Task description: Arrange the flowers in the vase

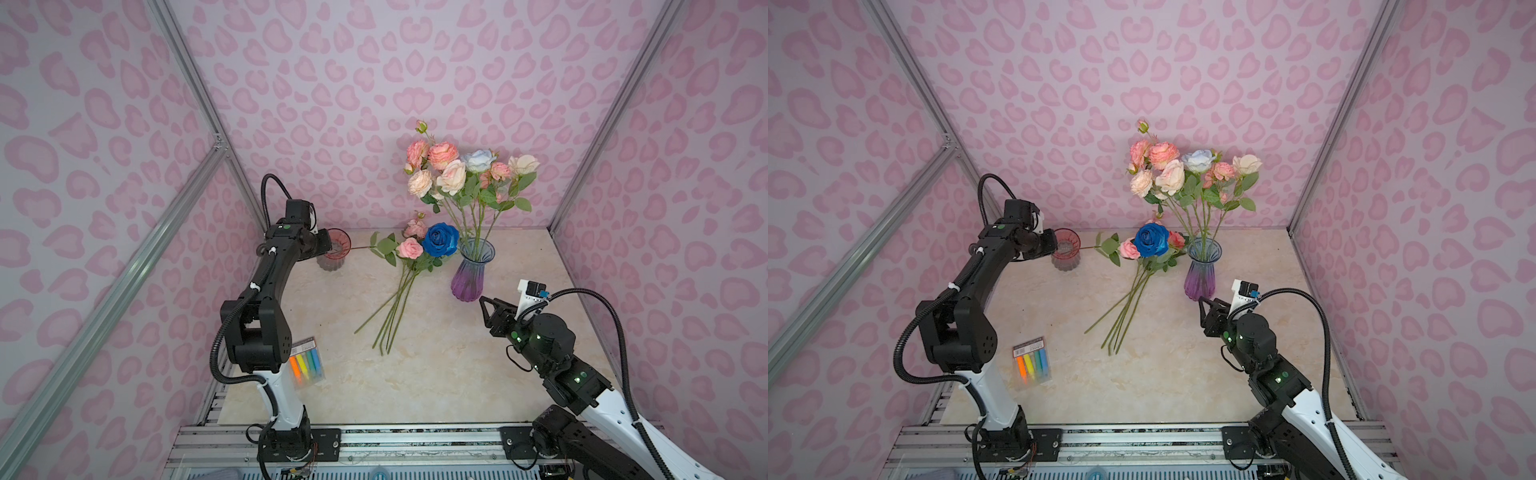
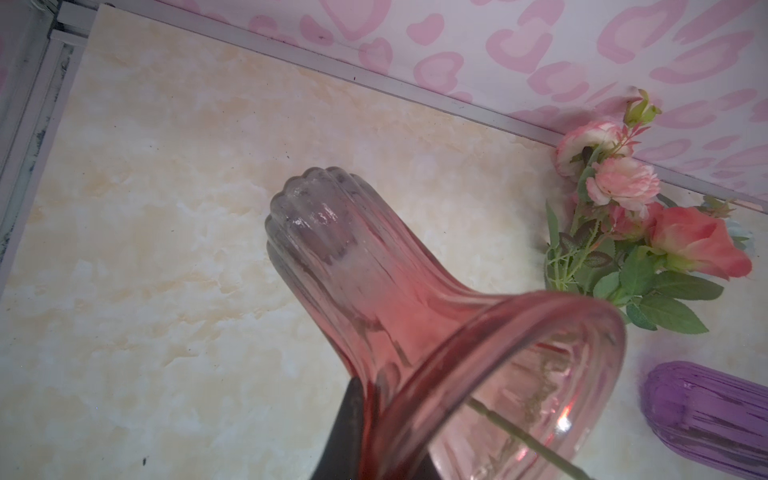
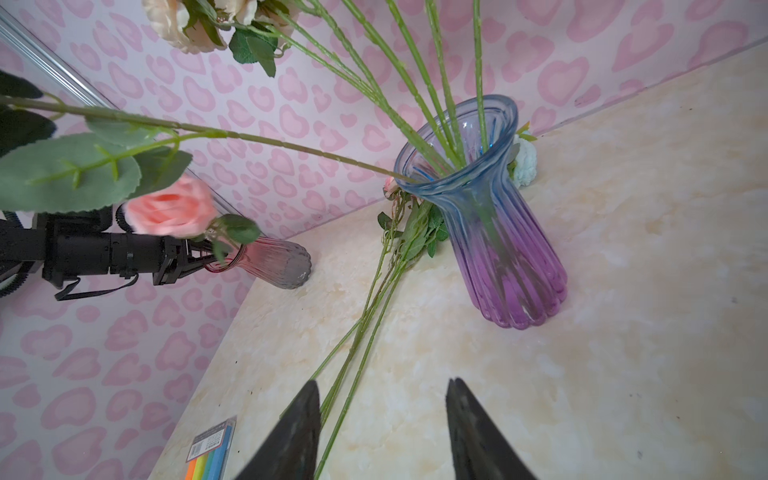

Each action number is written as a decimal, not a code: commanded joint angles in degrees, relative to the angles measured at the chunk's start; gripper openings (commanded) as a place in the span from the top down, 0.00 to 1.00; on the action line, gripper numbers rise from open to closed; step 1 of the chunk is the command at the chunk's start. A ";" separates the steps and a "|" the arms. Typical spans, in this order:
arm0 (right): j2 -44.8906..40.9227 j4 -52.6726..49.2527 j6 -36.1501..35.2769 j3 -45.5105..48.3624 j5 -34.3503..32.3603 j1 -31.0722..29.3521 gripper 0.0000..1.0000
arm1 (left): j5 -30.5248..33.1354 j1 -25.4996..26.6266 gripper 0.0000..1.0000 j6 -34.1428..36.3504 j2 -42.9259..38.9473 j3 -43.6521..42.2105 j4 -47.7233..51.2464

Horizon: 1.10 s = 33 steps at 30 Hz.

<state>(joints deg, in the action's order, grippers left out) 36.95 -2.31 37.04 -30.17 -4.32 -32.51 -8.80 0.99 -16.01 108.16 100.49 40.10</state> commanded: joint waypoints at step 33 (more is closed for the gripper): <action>-9.98 -13.73 1.94 -6.64 -2.97 -2.73 0.51 | -13.26 7.36 0.97 -16.25 0.34 8.71 23.31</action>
<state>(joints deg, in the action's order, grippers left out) 27.62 -13.30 38.37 -36.47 -6.44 -35.14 -20.78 8.32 -32.01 107.13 107.31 63.16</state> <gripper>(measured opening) 0.489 0.121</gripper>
